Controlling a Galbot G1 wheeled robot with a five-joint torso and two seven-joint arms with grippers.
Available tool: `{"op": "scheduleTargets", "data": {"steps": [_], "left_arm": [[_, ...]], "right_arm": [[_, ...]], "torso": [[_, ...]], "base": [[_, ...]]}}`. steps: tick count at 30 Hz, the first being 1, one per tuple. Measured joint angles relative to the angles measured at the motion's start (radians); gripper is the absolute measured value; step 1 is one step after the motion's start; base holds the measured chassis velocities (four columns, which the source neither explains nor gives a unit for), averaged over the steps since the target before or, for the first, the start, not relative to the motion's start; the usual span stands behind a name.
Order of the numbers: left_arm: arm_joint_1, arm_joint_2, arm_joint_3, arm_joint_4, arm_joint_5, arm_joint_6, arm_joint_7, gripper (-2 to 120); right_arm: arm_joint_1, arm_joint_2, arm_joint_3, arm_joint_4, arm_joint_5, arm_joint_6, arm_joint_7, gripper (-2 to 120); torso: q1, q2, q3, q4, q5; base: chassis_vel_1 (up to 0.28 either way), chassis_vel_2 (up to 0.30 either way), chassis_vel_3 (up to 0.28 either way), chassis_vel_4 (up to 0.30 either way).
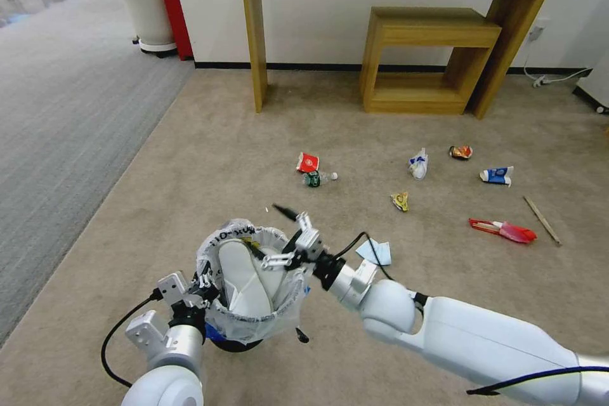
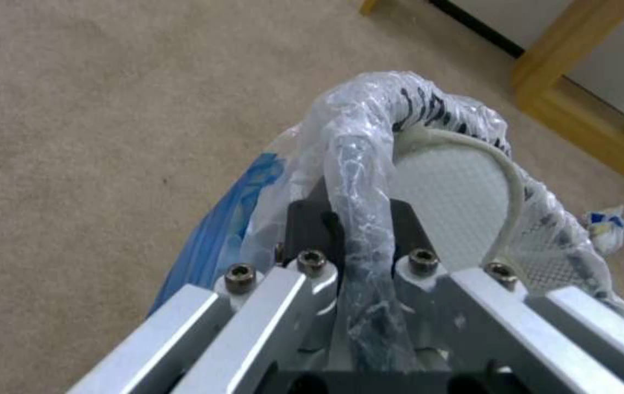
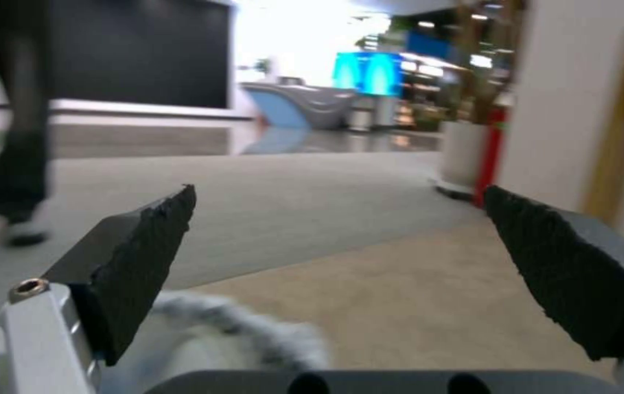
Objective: Pick up the trash bin and place the garbage on the floor into it.
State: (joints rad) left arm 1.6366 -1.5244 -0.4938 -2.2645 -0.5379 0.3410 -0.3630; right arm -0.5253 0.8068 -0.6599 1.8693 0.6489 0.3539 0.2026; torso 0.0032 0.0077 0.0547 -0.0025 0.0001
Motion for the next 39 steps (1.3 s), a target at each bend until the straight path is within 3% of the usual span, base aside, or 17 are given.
{"op": "scheduleTargets", "data": {"steps": [7,16,25,39], "left_arm": [[0.0,0.013,-0.008,0.01,-0.002,-0.003,0.0,3],[0.0,0.022,-0.023,0.016,-0.008,-0.009,0.0,3],[0.004,0.032,-0.031,0.034,-0.005,-0.013,0.0,3],[0.008,0.042,-0.025,0.07,0.016,-0.01,0.015,3]], "right_arm": [[-0.082,-0.069,0.186,0.018,0.173,-0.083,0.125,100],[-0.187,-0.135,0.382,-0.01,0.288,-0.149,0.223,100],[-0.382,-0.139,0.549,-0.082,0.091,-0.097,0.245,100],[-0.6,-0.121,0.759,-0.109,-0.028,-0.033,0.227,100]], "torso": [[0.0,0.0,0.0,-0.0001,0.0001],[0.0,0.0,0.0,0.0,-0.0001],[0.0,0.0,0.0,0.0,0.0],[0.0,0.0,0.0,-0.0002,-0.0001]], "base": [[0.0,0.0,0.0,0.0],[0.0,0.0,0.0,0.0],[0.0,0.0,0.0,0.0],[0.0,0.0,0.0,0.0]]}}
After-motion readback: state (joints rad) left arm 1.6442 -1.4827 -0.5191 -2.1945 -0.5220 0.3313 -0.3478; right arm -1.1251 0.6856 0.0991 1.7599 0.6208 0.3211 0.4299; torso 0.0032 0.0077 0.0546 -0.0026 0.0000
